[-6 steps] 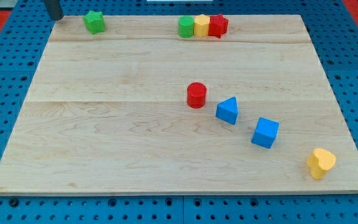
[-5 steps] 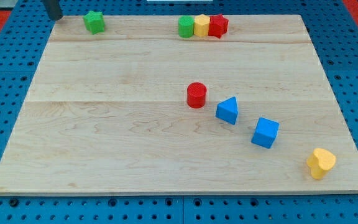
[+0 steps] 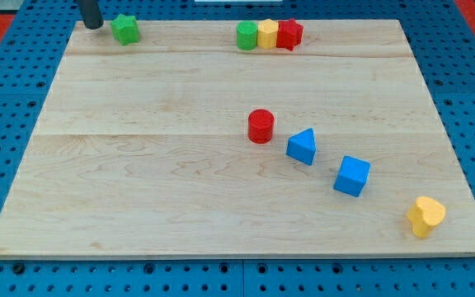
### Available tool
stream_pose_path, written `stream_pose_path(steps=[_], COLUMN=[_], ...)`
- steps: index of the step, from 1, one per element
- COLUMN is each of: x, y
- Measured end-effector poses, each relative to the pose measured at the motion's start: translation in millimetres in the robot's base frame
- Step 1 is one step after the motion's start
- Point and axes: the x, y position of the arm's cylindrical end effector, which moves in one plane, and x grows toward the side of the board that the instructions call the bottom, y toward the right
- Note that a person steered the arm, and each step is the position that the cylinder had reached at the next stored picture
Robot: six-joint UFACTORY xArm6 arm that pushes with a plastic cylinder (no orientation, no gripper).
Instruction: Slide green star closer to the green circle
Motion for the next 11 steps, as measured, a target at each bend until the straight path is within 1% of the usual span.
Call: stream_pose_path(steps=[1, 2, 3, 4, 5, 6, 7, 9, 10, 11], x=[23.5, 25.5, 22.3, 12.7, -0.7, -12.2, -9.3, -0.7, 7.0, 0.0], y=[40.6, 82.3, 76.3, 30.5, 70.3, 76.0, 82.4, 136.6, 146.5, 123.9])
